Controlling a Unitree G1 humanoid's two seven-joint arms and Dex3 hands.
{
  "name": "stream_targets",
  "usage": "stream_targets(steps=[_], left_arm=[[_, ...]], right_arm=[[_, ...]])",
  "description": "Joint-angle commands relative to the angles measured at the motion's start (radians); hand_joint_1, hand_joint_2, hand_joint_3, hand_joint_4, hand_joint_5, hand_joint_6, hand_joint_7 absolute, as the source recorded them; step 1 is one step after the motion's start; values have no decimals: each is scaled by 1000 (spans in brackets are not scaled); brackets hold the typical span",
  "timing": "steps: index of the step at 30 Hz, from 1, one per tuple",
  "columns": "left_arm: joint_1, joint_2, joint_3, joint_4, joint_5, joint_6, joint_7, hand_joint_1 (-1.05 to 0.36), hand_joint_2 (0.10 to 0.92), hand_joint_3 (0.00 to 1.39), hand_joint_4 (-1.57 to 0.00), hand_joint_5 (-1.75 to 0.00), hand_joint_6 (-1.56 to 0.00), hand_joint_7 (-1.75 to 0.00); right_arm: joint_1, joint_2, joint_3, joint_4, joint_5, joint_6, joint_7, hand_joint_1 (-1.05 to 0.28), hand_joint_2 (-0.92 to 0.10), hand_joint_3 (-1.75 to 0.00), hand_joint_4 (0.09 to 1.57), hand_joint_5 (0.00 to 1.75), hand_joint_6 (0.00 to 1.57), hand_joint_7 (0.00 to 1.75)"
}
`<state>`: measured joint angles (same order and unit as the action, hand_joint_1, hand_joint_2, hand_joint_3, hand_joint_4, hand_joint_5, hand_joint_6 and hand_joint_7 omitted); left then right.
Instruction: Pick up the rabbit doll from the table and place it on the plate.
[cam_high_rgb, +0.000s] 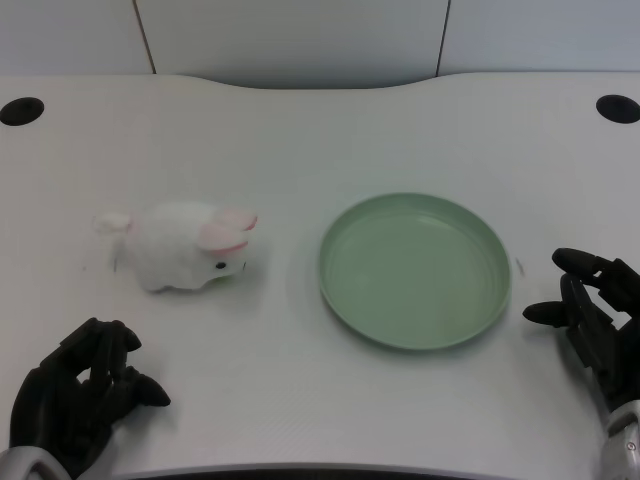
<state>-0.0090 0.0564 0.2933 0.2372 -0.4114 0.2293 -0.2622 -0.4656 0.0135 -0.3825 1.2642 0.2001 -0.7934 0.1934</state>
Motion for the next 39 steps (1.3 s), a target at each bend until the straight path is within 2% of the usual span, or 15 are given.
stream_targets(steps=[1,3,5,8,14,19,21,24,28,31,32,34,36,38,39], left_arm=[[4,9,4,10,-5,6,-4,-613,921,588,-623,-1746,-527,-1746],[5,9,4,10,-5,5,-5,-614,921,590,-623,-1746,-530,-1746],[4,8,5,12,-8,6,-6,-610,921,594,-621,-1746,-531,-1746],[7,13,1,9,-4,6,-11,-615,921,603,-613,-1746,-525,-1746],[7,11,4,12,-9,4,-14,-614,921,584,-611,-1746,-502,-1746],[15,19,-11,-5,12,-35,-36,-608,921,593,-599,-1746,-492,-1746],[19,26,-27,-2,39,-123,-75,-634,921,524,-619,-1746,-513,-1743],[17,33,-47,-19,74,-198,-88,-646,921,482,-631,-1746,-534,-1727],[-2,80,-74,-36,134,-323,-125,-647,921,498,-624,-1746,-535,-1709],[-40,147,-94,-107,206,-382,-123,-665,921,598,-640,-1644,-528,-1530],[-52,163,-96,-130,217,-381,-121,-673,921,573,-640,-1555,-528,-1398],[-82,214,-106,-168,259,-388,-125,-662,921,524,-627,-1430,-494,-1256],[-109,268,-119,-185,309,-418,-134,-604,921,376,-596,-1162,-462,-954],[-136,326,-141,-173,388,-488,-130,-619,921,334,-589,-960,-425,-788],[-157,358,-155,-166,435,-521,-124,-632,921,327,-585,-872,-403,-726]], right_arm=[[0,-13,-7,-4,9,-1,0,-390,-921,-306,951,974,842,537],[0,-13,-8,-4,11,0,3,-390,-921,-307,950,972,843,536],[0,-17,-2,-2,-1,-1,-16,-407,-921,-296,926,955,866,551],[1,-19,4,-2,-8,1,-26,-413,-921,-291,905,944,877,572],[0,-13,-7,-3,10,-5,1,-405,-921,-292,934,969,869,578],[-1,-11,5,-3,-8,-1,-32,-390,-921,-295,915,969,840,581],[-2,-11,5,-2,-7,-4,-31,-388,-921,-297,915,973,836,588],[-5,-11,-13,3,19,1,7,-384,-921,-288,911,971,843,597],[-4,-13,-6,1,6,1,-5,-385,-921,-292,903,968,842,598],[-3,-13,-1,-2,3,3,-12,-413,-921,-285,901,964,847,607],[-3,-12,-3,-2,7,2,-9,-412,-921,-280,896,961,845,607],[-2,-13,0,3,1,-1,-16,-409,-921,-279,889,951,842,604],[-2,-12,-3,5,6,5,-13,-402,-921,-274,894,946,843,596],[-5,-10,-11,3,19,7,10,-408,-921,-271,898,945,847,594],[-5,-8,-11,1,19,6,12,-414,-921,-268,897,943,850,595]])
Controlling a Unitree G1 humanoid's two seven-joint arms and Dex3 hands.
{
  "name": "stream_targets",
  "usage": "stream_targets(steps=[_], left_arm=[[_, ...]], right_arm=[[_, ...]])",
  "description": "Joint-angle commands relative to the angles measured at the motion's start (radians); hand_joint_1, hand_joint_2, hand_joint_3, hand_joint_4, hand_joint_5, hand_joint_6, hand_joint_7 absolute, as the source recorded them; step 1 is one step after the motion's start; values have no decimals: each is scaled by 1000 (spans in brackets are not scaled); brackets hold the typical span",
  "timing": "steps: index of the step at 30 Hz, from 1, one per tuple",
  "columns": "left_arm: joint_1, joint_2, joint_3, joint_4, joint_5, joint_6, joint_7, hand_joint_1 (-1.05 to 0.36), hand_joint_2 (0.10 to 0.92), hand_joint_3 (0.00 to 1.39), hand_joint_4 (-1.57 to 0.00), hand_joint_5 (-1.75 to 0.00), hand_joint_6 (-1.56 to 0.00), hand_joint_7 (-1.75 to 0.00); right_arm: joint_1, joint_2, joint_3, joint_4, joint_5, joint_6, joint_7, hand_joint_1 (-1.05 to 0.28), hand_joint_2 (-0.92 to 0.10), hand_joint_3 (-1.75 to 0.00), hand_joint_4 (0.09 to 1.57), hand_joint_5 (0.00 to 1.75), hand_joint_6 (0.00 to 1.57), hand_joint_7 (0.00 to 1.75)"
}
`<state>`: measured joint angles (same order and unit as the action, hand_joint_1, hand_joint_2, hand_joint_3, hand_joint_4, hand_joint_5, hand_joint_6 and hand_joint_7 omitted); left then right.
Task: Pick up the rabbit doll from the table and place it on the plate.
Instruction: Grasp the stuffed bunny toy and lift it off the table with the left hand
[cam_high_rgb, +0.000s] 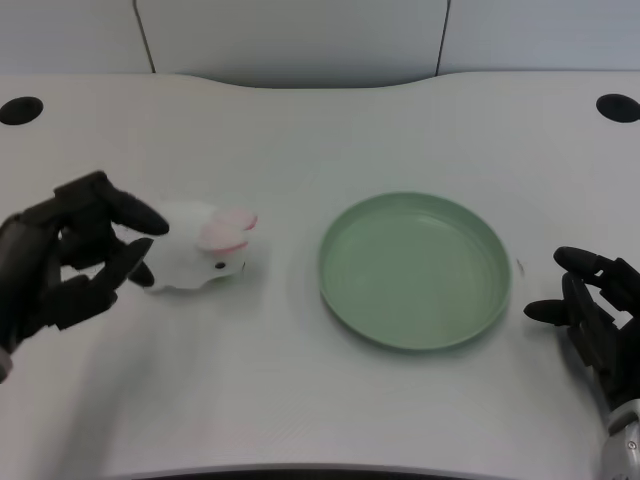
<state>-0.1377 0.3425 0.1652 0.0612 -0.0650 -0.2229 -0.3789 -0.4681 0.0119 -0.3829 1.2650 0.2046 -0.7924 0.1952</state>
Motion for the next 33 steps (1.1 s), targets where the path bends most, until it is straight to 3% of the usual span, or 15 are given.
stream_targets(steps=[1,3,6,9,12,14,15,19,22,26,28,30,31,33], left_arm=[[-51,100,-39,18,134,-100,-2,-668,921,291,-568,-722,-358,-638],[-94,140,-63,30,192,-137,0,-716,921,246,-486,-571,-266,-543],[-139,181,-92,46,270,-177,14,-734,921,228,-445,-515,-225,-506],[-196,232,-132,59,389,-214,37,-816,921,225,-267,-399,-82,-429],[-263,264,-183,91,495,-187,41,-891,921,184,-136,-306,-25,-386],[-309,277,-221,124,551,-168,34,-905,921,175,-113,-286,-17,-376],[-348,283,-252,155,588,-149,20,-968,921,157,-50,-242,-6,-297],[-498,280,-365,302,688,-78,-38,-1043,921,102,-2,-115,0,-147],[-580,260,-430,409,727,-42,-55,-1048,921,75,1,-29,0,-76],[-669,228,-500,569,752,-35,-47,-1048,919,56,-6,-16,-11,-70],[-711,210,-528,650,757,-42,-37,-1048,915,44,-20,-23,-26,-77],[-753,182,-553,740,759,-45,-23,-1048,908,34,-30,-28,-33,-80],[-776,166,-566,790,761,-47,-18,-1048,905,30,-33,-29,-35,-81],[-822,133,-585,884,761,-45,-15,-1048,894,20,-34,-30,-37,-83]], right_arm=[[-2,-4,-11,-2,18,3,14,-420,-921,-263,898,941,853,596],[-1,-2,-8,-2,18,-4,18,-418,-921,-261,908,941,848,594],[-1,-1,-9,-2,21,-4,25,-411,-921,-264,912,938,847,593],[-1,2,-12,-5,27,-2,35,-398,-921,-269,921,946,856,600],[-1,-1,-4,-4,10,-3,5,-397,-921,-271,933,956,850,596],[1,-3,-2,-4,8,-3,1,-397,-921,-271,935,959,849,594],[1,-4,-6,-5,15,0,11,-412,-921,-271,928,955,846,592],[4,-11,5,-8,-1,-3,-17,-413,-921,-276,926,957,836,587],[3,-13,-3,-4,12,-3,2,-424,-921,-265,920,957,848,596],[8,-23,-4,1,11,-9,17,-430,-921,-264,913,950,843,600],[10,-26,-3,2,8,-17,21,-433,-921,-271,936,960,836,596],[12,-26,0,0,3,-21,14,-420,-921,-280,954,971,833,593],[13,-24,-2,-1,9,-19,21,-411,-921,-290,957,977,831,592],[14,-22,-2,-5,9,-19,20,-415,-921,-289,950,980,839,596]])
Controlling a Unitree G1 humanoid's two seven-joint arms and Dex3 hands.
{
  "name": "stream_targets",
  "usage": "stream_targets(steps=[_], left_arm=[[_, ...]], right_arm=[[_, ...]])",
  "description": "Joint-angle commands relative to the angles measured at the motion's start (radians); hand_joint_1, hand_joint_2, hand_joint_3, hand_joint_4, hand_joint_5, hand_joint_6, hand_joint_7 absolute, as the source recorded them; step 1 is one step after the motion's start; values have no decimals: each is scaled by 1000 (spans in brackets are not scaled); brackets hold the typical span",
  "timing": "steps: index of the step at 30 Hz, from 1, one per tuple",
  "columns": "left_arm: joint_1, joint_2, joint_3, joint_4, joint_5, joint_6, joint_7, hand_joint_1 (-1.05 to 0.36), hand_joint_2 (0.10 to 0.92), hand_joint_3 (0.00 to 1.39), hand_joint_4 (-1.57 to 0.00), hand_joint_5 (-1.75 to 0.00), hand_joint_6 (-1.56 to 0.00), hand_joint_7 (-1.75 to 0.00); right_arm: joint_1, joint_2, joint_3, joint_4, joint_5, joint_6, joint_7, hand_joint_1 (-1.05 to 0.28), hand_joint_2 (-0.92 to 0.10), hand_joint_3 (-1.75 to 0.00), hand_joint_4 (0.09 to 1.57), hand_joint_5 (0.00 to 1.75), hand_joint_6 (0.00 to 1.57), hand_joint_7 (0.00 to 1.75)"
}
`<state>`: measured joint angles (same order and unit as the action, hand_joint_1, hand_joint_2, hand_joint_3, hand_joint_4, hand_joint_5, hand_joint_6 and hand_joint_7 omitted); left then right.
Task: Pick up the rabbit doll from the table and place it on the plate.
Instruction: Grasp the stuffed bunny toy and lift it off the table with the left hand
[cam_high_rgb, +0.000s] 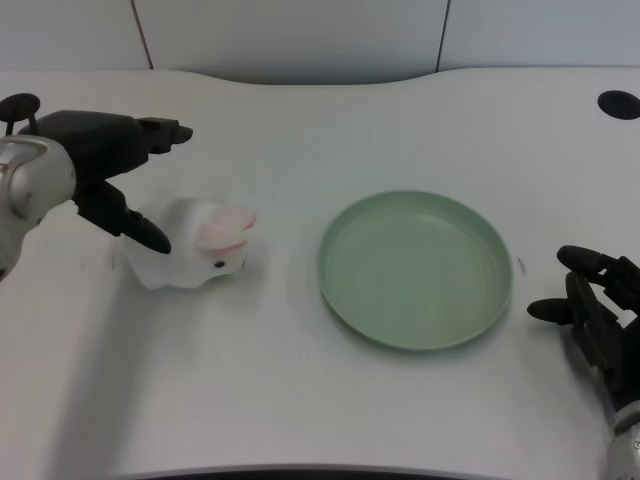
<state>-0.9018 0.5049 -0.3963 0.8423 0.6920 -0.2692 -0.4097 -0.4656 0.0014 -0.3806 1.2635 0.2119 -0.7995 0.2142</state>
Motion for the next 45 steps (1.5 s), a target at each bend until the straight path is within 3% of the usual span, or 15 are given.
stream_targets(steps=[1,3,8,11,13,15,19,21,23,27,29,31,35,40,45], left_arm=[[-79,-45,-32,146,2,1,16,-1048,889,15,-34,-30,-37,-83],[-120,-74,-52,229,8,-2,26,-1048,886,11,-36,-32,-41,-85],[-174,-129,-96,360,19,1,54,-1048,894,12,-47,-37,-49,-88],[-189,-162,-103,409,9,25,43,-1048,882,3,-46,-36,-64,-93],[-192,-178,-112,427,13,36,51,-1048,872,0,-58,-41,-80,-99],[-191,-192,-118,442,13,46,55,-1048,861,0,-67,-45,-94,-105],[-178,-206,-148,463,34,46,98,-1048,856,6,-83,-51,-104,-104],[-169,-214,-155,471,32,49,113,-1048,851,3,-90,-53,-110,-105],[-156,-223,-164,479,34,56,138,-1048,829,0,-111,-62,-131,-110],[-142,-229,-211,485,75,52,211,-1048,801,0,-148,-76,-158,-115],[-141,-229,-218,488,79,51,222,-1048,798,0,-153,-78,-163,-114],[-134,-229,-263,492,124,53,269,-1034,788,0,-148,-74,-153,-108],[-117,-220,-312,500,171,39,344,-883,723,1,-166,-88,-177,-118],[-105,-220,-320,512,173,31,357,-859,715,5,-186,-99,-210,-124],[-87,-224,-313,515,164,23,396,-788,730,6,-207,-98,-234,-114]], right_arm=[[13,-11,-3,-5,1,-11,-2,-420,-921,-286,945,979,836,595],[17,-9,2,-8,-5,-18,-12,-421,-921,-285,928,974,822,586],[26,-10,5,-10,-4,-20,-3,-426,-921,-292,890,953,815,565],[33,-10,12,-22,-9,-9,-15,-445,-921,-298,860,934,815,560],[35,-11,14,-24,-11,-15,-17,-450,-921,-294,857,929,820,558],[37,-10,10,-25,-3,-16,-6,-451,-921,-293,857,927,825,557],[43,-9,9,-31,-1,-17,2,-449,-921,-302,862,930,819,541],[47,-10,15,-35,-9,-16,-7,-450,-921,-303,861,931,818,537],[47,-10,12,-35,-2,-16,5,-452,-921,-303,870,941,821,536],[48,-2,-5,-34,24,-21,37,-432,-921,-308,890,963,828,534],[48,-1,-8,-34,26,-21,42,-427,-921,-312,891,969,829,532],[52,1,-13,-35,33,-27,59,-427,-921,-315,890,974,830,531],[58,2,-22,-37,45,-34,82,-436,-921,-313,900,996,830,529],[61,5,-29,-39,48,-48,83,-452,-921,-283,894,1011,841,528],[56,4,-46,-34,71,-67,135,-435,-921,-290,886,1017,845,516]])
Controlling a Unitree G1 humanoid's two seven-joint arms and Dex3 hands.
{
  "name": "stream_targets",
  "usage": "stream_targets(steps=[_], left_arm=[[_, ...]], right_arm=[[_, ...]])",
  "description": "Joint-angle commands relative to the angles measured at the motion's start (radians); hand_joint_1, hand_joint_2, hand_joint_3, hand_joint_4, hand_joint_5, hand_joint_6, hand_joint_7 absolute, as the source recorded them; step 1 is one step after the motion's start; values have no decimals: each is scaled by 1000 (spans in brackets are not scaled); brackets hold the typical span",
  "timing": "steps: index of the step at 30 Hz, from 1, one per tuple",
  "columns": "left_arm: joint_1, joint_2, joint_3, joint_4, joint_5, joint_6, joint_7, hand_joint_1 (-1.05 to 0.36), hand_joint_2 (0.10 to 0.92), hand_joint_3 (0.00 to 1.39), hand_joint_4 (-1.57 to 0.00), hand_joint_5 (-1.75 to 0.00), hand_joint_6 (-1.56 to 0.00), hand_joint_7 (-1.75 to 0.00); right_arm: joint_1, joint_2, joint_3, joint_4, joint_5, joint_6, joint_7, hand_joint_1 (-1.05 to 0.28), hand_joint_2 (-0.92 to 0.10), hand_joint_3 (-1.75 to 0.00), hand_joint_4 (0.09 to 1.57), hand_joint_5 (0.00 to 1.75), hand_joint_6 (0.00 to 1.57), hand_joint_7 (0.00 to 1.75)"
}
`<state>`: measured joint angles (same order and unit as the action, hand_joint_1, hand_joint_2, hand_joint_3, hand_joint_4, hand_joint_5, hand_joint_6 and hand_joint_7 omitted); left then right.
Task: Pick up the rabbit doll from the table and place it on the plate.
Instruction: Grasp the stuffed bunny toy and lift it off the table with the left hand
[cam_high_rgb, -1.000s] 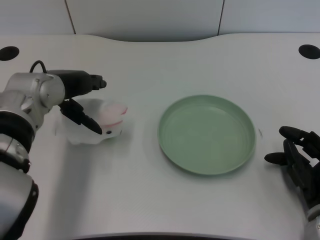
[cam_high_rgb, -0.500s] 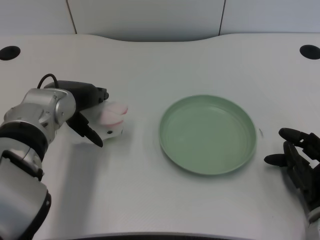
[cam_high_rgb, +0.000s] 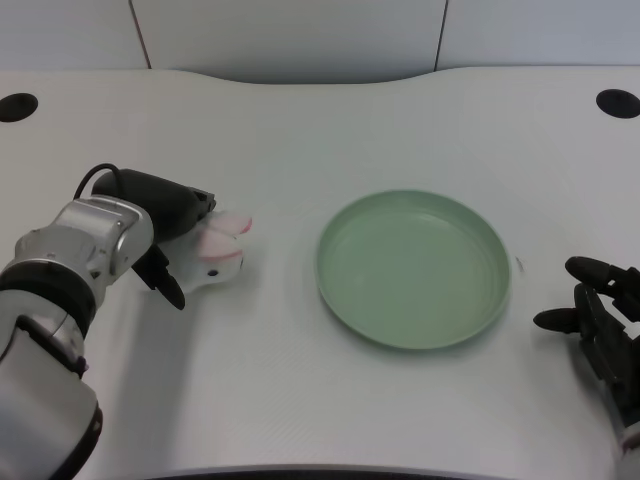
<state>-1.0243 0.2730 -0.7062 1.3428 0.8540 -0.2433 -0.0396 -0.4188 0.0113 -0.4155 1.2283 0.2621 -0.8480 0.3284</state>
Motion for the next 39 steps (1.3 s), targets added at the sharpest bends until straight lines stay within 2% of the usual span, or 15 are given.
stream_targets(steps=[1,4,7,8,9,11,14,17,20,23,26,29,32,35,39], left_arm=[[38,9,-2,14,1,-6,38,-770,727,3,-249,-117,-269,-126],[46,9,14,14,-14,-13,68,-716,728,3,-333,-154,-345,-152],[52,7,39,14,-39,-19,86,-604,729,2,-452,-235,-500,-238],[52,8,41,14,-41,-19,89,-577,733,1,-456,-398,-537,-379],[52,9,39,14,-40,-18,93,-546,755,3,-414,-765,-516,-692],[51,10,38,15,-37,-17,102,-504,777,4,-453,-1024,-501,-927],[48,13,21,16,-17,-11,124,-468,785,3,-622,-985,-554,-891],[51,20,16,15,-11,-14,164,-419,802,3,-822,-746,-819,-502],[54,25,26,16,-22,-21,172,-350,828,13,-846,-711,-961,-402],[58,37,33,15,-29,-30,180,-285,830,12,-838,-649,-1018,-337],[61,45,55,13,-51,-35,179,-277,839,17,-842,-611,-1045,-306],[61,49,93,9,-84,-31,170,-290,848,21,-849,-599,-1067,-301],[54,52,116,0,-106,-28,153,-282,851,23,-812,-562,-1070,-297],[38,58,154,-19,-142,-41,129,-254,872,36,-853,-579,-1075,-294],[8,60,196,-50,-182,-46,108,-236,876,45,-855,-635,-1077,-319]], right_arm=[[9,-4,-14,1,23,-23,27,-424,-921,-293,890,1022,851,518],[6,-4,-21,3,30,-28,41,-410,-921,-300,892,1028,860,518],[5,-5,-21,5,28,-30,38,-407,-921,-302,883,1026,863,517],[5,-4,-20,5,26,-27,34,-411,-921,-302,882,1025,861,515],[6,-4,-20,4,26,-26,33,-415,-921,-300,881,1025,860,513],[6,-4,-18,4,21,-25,24,-419,-921,-297,878,1023,859,510],[5,-5,-19,7,23,-21,22,-421,-921,-296,876,1018,855,506],[4,-4,-20,7,25,-30,28,-410,-921,-299,914,1000,873,487],[-5,-11,-20,14,23,-17,23,-414,-921,-297,916,1003,888,494],[-3,-11,-10,13,6,-26,-2,-404,-921,-319,891,1012,879,507],[0,-13,-10,14,5,-30,5,-408,-921,-321,892,1025,867,509],[-2,-8,-11,16,3,-18,-11,-395,-921,-313,896,1021,875,519],[5,-5,2,14,-16,-16,-46,-394,-921,-323,878,1064,859,549],[8,-6,7,18,-23,-3,-69,-392,-921,-320,852,1069,848,547],[6,-9,6,27,-24,4,-74,-390,-921,-308,867,1031,855,520]])
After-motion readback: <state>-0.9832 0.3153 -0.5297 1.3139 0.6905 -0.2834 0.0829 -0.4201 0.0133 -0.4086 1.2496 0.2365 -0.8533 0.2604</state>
